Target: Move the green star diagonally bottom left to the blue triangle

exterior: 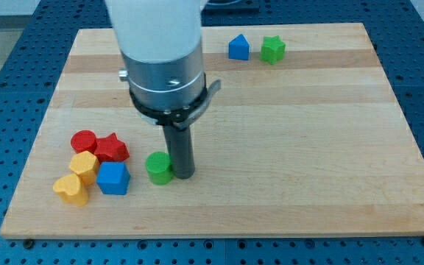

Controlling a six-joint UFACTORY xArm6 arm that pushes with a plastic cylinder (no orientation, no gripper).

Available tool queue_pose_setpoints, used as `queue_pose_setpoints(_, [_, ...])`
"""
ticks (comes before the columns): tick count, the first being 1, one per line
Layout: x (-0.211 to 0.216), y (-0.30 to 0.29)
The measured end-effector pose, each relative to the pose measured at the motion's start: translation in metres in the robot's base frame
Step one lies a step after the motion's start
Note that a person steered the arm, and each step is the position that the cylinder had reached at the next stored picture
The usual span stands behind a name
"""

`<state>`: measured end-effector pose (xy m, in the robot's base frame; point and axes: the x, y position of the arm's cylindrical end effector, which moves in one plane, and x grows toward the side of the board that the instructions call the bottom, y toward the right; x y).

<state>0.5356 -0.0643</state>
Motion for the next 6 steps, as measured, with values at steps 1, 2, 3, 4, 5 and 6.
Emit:
queue_pose_setpoints(1, [0.0, -0.02])
queue_pose_setpoints(2, [0.0, -0.037])
queue_pose_setpoints(3, [0.0, -0.039])
queue_pose_setpoints(4, [0.0, -0.005])
queue_pose_setpoints(5, [-0.002, 0.052])
queue_pose_setpoints(6, [-0.018, 0.107])
